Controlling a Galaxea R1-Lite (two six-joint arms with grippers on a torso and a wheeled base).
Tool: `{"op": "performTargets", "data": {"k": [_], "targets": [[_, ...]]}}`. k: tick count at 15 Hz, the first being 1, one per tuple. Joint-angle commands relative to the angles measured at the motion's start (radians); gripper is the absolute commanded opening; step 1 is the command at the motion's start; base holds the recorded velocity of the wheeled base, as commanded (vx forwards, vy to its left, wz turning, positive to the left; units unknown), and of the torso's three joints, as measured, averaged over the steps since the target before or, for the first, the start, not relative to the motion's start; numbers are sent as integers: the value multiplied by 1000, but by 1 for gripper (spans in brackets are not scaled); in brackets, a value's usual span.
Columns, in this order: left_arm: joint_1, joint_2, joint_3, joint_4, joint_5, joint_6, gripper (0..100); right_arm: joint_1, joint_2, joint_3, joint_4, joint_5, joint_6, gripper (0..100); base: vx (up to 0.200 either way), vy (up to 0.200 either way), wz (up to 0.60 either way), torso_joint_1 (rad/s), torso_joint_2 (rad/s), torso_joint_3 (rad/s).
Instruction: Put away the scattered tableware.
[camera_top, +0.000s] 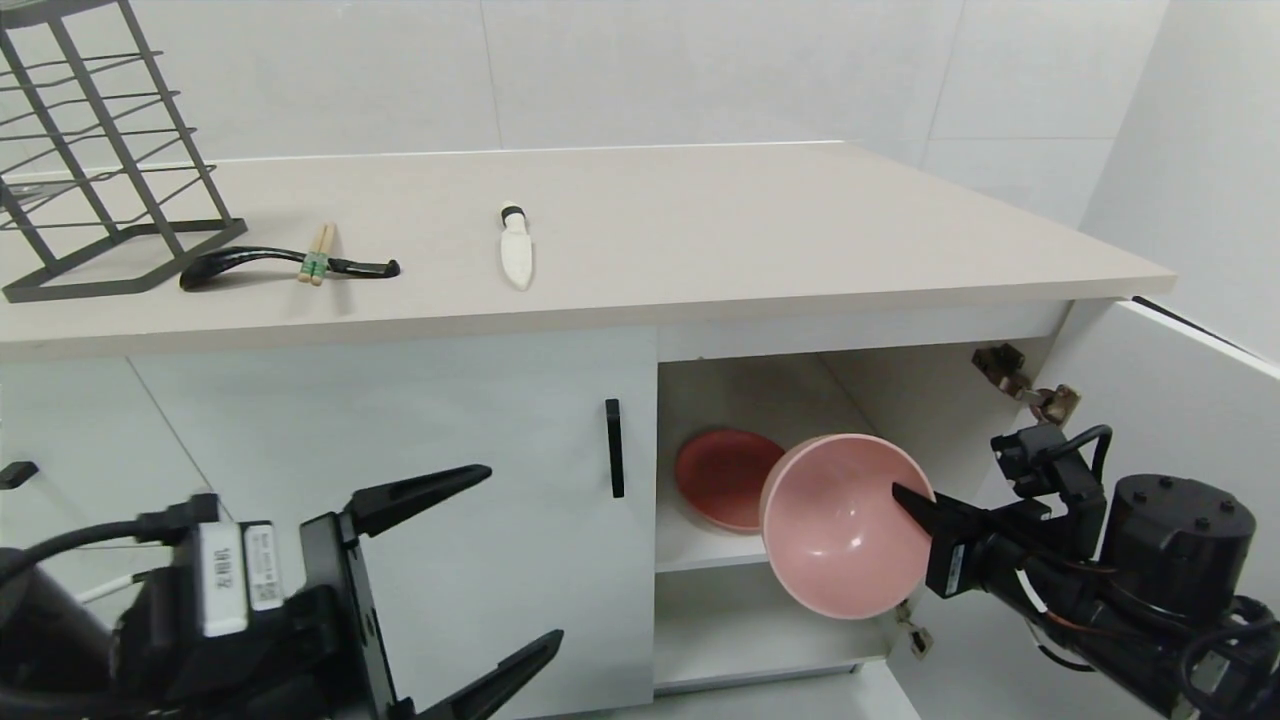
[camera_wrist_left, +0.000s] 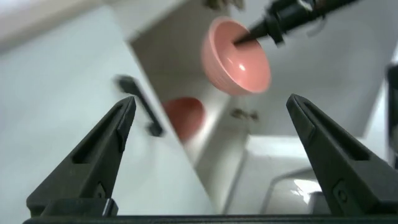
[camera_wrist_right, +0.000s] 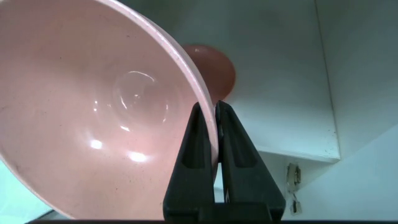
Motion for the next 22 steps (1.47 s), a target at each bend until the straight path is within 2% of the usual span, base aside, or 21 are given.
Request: {"op": "performTargets", "data": {"k": [1, 2, 3, 5, 6, 7, 8, 9, 12, 14, 16, 17, 18, 20, 22], "targets": [[69, -127, 6, 65, 4, -5, 100, -6, 16, -10, -1, 0, 7, 0, 0, 0, 0, 0, 0, 0], [81, -167, 6, 134, 6, -6, 100, -3, 16, -13, -1, 0, 21, 0, 0, 0, 0, 0, 0, 0], [93, -268, 6, 293, 4, -14, 100, 0, 16, -12, -1, 1, 59, 0, 0, 0, 0, 0, 0, 0], [110, -458, 6, 529, 1, -83, 100, -3, 36, -10, -1, 1, 113, 0, 0, 0, 0, 0, 0, 0], [155, -534, 6, 604, 0, -134, 100, -8, 65, -12, -1, 1, 124, 0, 0, 0, 0, 0, 0, 0], [227, -597, 6, 647, -2, -173, 100, -12, 101, -28, -1, 1, 124, 0, 0, 0, 0, 0, 0, 0], [268, -644, 6, 658, -4, -198, 100, -9, 113, -59, -1, 1, 124, 0, 0, 0, 0, 0, 0, 0], [273, -662, 0, 657, -4, -219, 100, -3, 125, -85, -1, 1, 124, 0, 0, 0, 0, 0, 0, 0], [293, -687, -28, 657, -4, -229, 100, 22, 170, -117, -1, 3, 121, 0, 0, 0, 0, 0, 0, 0], [330, -690, -23, 660, -2, -224, 100, 41, 203, -133, -1, 3, 110, 0, 0, 0, 0, 0, 0, 0], [336, -684, -23, 674, 3, -224, 100, 46, 230, -179, -1, 3, 110, 0, 0, 0, 0, 0, 0, 0], [337, -682, -26, 690, 4, -224, 100, 46, 239, -191, -1, 3, 110, 0, 0, 0, 0, 0, 0, 0], [340, -682, -36, 759, 9, -224, 100, 48, 250, -200, -1, 12, 105, 0, 0, 0, 0, 0, 0, 0], [356, -684, -68, 858, 52, -221, 100, 43, 259, -239, -1, 55, 98, 0, 0, 0, 0, 0, 0, 0], [360, -684, -100, 954, 158, -210, 100, 31, 286, -289, -1, 61, 98, 0, 0, 0, 0, 0, 0, 0]]}}
